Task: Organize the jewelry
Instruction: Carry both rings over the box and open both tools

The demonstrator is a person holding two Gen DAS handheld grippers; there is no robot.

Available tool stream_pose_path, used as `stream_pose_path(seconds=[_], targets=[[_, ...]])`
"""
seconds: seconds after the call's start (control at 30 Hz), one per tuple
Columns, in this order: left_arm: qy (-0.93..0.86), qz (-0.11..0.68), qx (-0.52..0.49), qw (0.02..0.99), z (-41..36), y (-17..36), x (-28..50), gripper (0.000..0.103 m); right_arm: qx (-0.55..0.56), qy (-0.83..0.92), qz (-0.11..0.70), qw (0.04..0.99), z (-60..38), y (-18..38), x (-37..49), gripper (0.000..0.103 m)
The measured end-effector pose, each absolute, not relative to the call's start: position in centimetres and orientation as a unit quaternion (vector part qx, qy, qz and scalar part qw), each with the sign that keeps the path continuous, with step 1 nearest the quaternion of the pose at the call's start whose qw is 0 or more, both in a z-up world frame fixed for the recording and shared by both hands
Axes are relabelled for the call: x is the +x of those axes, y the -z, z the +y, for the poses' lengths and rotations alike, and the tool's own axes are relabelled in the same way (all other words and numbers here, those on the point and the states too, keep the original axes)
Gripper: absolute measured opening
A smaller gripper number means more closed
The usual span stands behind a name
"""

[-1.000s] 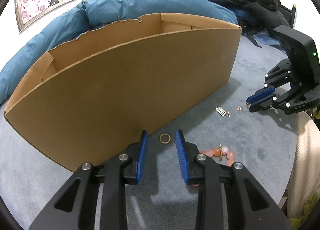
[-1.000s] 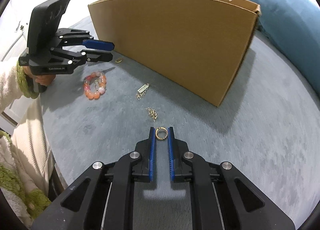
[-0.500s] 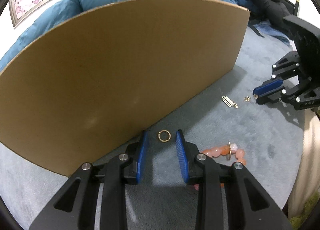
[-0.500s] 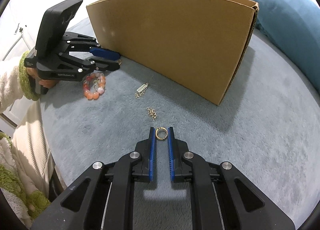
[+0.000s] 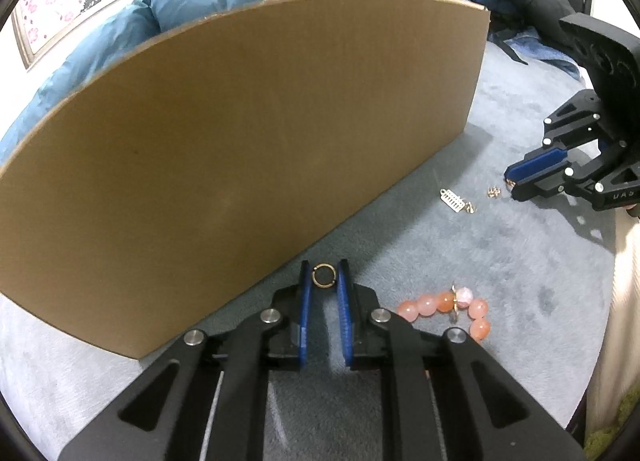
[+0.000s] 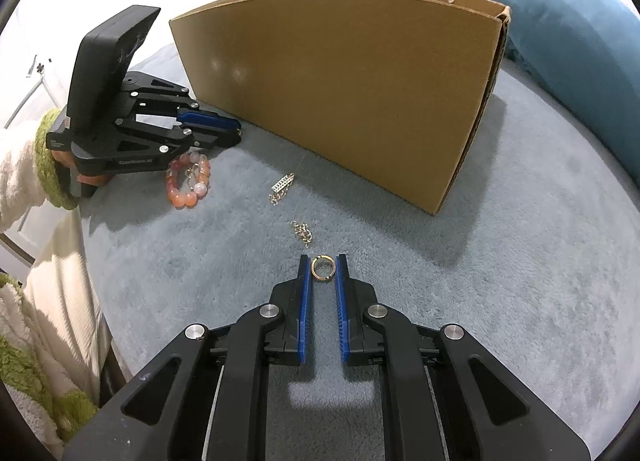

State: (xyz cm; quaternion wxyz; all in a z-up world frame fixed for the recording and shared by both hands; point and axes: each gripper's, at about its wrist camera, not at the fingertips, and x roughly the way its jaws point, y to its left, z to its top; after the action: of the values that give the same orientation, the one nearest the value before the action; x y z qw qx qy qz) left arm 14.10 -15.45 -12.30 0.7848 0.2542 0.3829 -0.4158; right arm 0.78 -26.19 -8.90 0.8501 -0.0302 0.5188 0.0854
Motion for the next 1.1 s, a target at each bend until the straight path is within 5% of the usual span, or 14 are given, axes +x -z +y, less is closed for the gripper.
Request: stream_pose_path(seconds=[0.5,0.8,1.1], targets=[[0.402,0.313,0.221,0.832,-12.7,4.8,10.7,0.011,-0.034,-0.064,0.457,0.887,-25.7,2.8,-1.5,0.01],[0.395,0.266,0.122,0.871,-11.4,-3.6,12.6,0.011,-0.011,-0.08,0.342,0.936,-24.3,-5.3,0.3,0.01],[0.345,0.301,0.146,0.877,-15.6,-3.0,18.4,0.011,0.043,-0.012,0.363,0.931,-26.1,-2.7,7.4,0.01]])
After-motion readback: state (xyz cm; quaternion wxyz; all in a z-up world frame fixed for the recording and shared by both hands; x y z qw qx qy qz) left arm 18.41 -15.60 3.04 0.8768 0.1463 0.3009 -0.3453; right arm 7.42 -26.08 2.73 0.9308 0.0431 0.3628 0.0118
